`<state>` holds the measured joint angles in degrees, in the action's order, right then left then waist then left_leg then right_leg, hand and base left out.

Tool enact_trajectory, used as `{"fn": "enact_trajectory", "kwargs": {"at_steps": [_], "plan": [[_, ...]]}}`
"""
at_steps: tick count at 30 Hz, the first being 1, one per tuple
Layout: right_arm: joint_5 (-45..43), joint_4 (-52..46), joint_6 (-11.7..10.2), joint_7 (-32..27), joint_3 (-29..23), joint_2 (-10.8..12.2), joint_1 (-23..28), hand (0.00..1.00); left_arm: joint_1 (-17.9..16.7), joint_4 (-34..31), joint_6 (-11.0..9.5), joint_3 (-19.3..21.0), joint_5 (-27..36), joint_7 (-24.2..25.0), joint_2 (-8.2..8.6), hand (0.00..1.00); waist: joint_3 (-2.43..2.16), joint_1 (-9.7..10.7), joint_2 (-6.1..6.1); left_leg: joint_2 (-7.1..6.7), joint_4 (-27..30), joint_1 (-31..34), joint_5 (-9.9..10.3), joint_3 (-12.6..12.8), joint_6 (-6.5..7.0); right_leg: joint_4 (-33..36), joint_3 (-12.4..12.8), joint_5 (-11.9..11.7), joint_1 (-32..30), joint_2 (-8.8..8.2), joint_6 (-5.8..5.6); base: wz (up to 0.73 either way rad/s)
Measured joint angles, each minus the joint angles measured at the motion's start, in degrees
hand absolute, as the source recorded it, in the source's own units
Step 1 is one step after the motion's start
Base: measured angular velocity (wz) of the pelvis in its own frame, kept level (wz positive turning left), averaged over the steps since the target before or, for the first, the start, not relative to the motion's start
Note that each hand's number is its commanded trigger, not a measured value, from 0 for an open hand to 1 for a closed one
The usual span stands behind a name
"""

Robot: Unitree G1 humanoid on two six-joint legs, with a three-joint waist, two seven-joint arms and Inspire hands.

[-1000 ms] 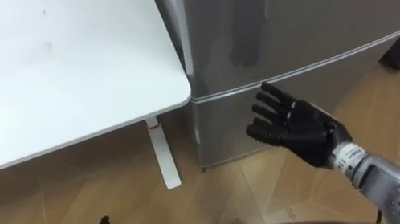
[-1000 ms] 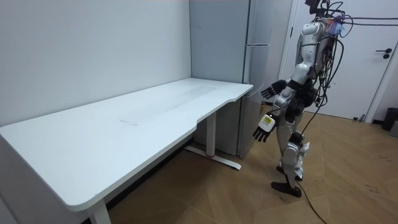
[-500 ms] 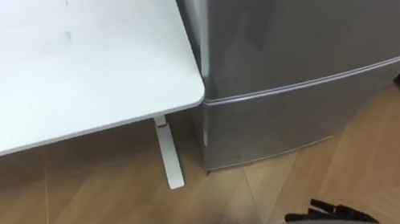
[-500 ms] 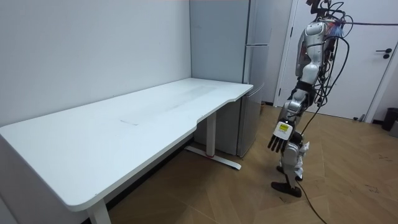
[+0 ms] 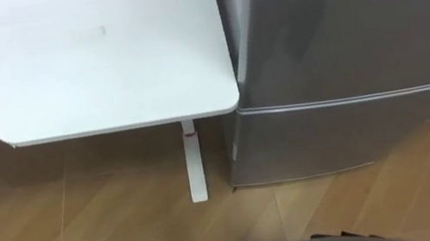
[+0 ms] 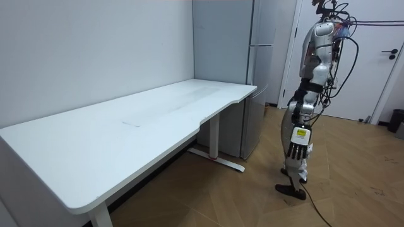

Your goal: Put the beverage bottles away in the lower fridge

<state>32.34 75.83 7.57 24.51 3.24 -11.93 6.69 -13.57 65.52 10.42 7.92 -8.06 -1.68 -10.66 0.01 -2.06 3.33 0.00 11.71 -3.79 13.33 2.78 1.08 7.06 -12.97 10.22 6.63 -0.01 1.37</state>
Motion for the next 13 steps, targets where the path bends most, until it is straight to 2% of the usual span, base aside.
{"fn": "enact_trajectory", "kwargs": {"at_steps": [2,7,13], "plan": [[0.03,0.01,0.08,-0.39,0.04,0.00,0.02,0.00,0.23,-0.01,0.79,0.00,-0.18,0.02,0.01,0.00,0.03,-0.04,-0.03,-0.04,0.02,-0.24,0.00,-0.11,-0.01,-0.36,-0.04,0.00,0.31,0.01,0.00,0.02],[0.10,0.01,0.59,-1.22,0.09,0.02,-0.06,0.00,0.87,-0.13,1.00,0.00,-0.65,0.05,0.01,0.00,0.07,-0.03,-0.13,-0.15,-0.11,-0.81,0.02,-0.11,-0.02,-0.37,0.19,0.38,0.73,-0.07,-0.06,0.00],[-0.01,0.14,0.74,-1.99,-0.10,0.01,-0.51,0.00,0.70,-0.15,1.20,-1.16,-4.90,0.72,0.00,0.00,0.10,0.22,-0.38,-0.19,-0.41,-0.78,0.02,-0.54,-0.02,-0.37,-0.01,0.42,1.15,-0.06,-0.06,0.03]]}}
